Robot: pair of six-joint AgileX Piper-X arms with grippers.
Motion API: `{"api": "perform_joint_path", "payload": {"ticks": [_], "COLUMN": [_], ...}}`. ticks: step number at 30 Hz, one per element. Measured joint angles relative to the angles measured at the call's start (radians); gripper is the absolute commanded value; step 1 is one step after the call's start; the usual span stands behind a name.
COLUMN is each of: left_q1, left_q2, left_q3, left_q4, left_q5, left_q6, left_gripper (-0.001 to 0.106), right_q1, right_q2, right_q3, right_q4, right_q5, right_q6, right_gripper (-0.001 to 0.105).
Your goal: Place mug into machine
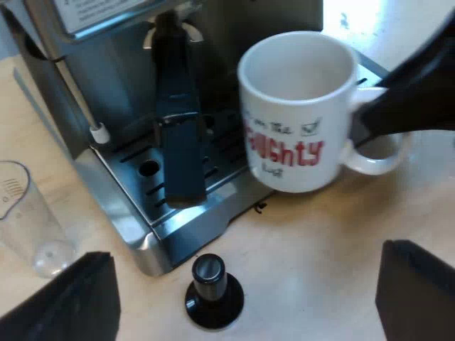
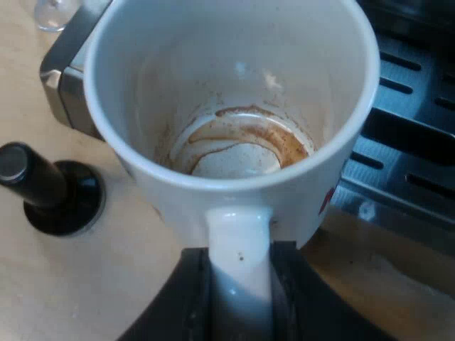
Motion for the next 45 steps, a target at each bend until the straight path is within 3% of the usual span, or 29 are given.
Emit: {"api": "perform_joint_path", "payload": {"ticks": [6,17,34,41,43,45], "left_q1": [0.0,0.002,0.002,0.002,0.002,0.002], "left_q2": [0.0,0.0,0.0,0.0,0.0,0.0], "left_q3": [0.0,0.0,0.0,0.0,0.0,0.0], "left_q4": [-0.002,-0.002,-0.002,-0.002,-0.002,-0.002], "left_q5": [0.009,0.023,0.03,0.03,0.03,0.03], "left_q6": [0.0,0.0,0.0,0.0,0.0,0.0], "left_gripper": [0.102,0.102,0.102,0.102,0.102,0.102], "right_q1": [0.0,0.0,0.0,0.0,0.0,0.0], "right_q2": [0.077,0.132,0.198,0.201,0.201,0.201], "right_q3": [-0.047,-0.05,-0.061,-0.061,-0.061,-0.061], "right_q4": [-0.042,-0.126,-0.232,-0.232,-0.232,-0.232], "right_q5": [0.007,0.056,0.086,0.161,0.167,0.169], "right_q6": [-0.02,-0.023,0.022,0.022,0.022,0.022], "right_gripper": [0.0,0.0,0.0,0.0,0.005,0.02]}}
